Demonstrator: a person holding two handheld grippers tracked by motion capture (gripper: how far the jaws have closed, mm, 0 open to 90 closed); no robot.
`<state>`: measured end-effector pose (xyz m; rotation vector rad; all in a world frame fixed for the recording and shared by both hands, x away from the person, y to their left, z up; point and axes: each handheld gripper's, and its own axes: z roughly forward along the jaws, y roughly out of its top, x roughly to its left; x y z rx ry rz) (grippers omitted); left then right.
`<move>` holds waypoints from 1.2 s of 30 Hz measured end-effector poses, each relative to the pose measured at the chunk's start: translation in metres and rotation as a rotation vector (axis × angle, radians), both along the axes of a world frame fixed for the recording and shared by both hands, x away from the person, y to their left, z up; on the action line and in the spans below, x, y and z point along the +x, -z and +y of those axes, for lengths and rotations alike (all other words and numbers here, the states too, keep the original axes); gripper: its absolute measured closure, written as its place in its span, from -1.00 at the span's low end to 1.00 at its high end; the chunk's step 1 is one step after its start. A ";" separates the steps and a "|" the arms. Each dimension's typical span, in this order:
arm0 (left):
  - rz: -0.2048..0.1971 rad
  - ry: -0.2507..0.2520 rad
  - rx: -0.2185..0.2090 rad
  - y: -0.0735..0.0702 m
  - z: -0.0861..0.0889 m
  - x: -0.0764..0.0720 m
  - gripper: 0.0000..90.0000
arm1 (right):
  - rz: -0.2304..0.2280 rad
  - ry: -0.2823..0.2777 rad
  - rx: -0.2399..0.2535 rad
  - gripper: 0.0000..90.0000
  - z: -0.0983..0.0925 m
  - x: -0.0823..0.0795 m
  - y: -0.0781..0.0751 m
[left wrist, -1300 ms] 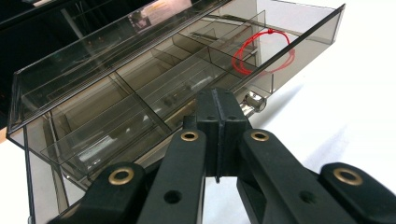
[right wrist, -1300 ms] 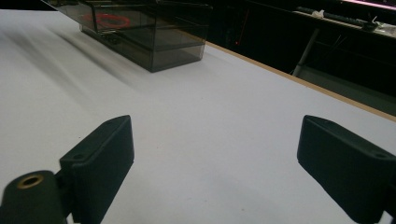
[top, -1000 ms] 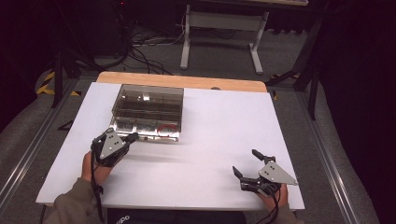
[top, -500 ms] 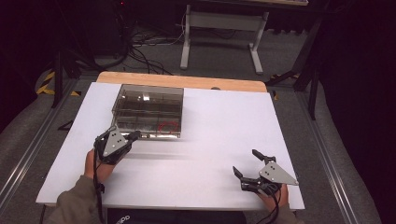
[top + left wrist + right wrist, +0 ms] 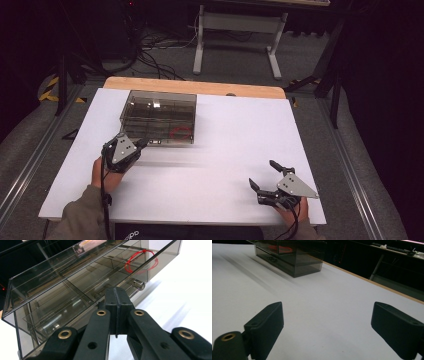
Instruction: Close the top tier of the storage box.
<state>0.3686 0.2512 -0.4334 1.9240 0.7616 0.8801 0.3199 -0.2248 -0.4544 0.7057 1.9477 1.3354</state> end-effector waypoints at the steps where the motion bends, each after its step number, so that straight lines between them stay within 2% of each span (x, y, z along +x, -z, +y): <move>1: -0.001 0.002 0.003 0.000 0.000 0.001 0.99 | 0.002 -0.001 0.001 -0.74 0.000 0.000 0.000; 36: 0.012 -0.040 0.002 0.004 0.000 0.020 0.99 | -0.003 -0.004 0.001 -0.73 0.000 0.000 -0.001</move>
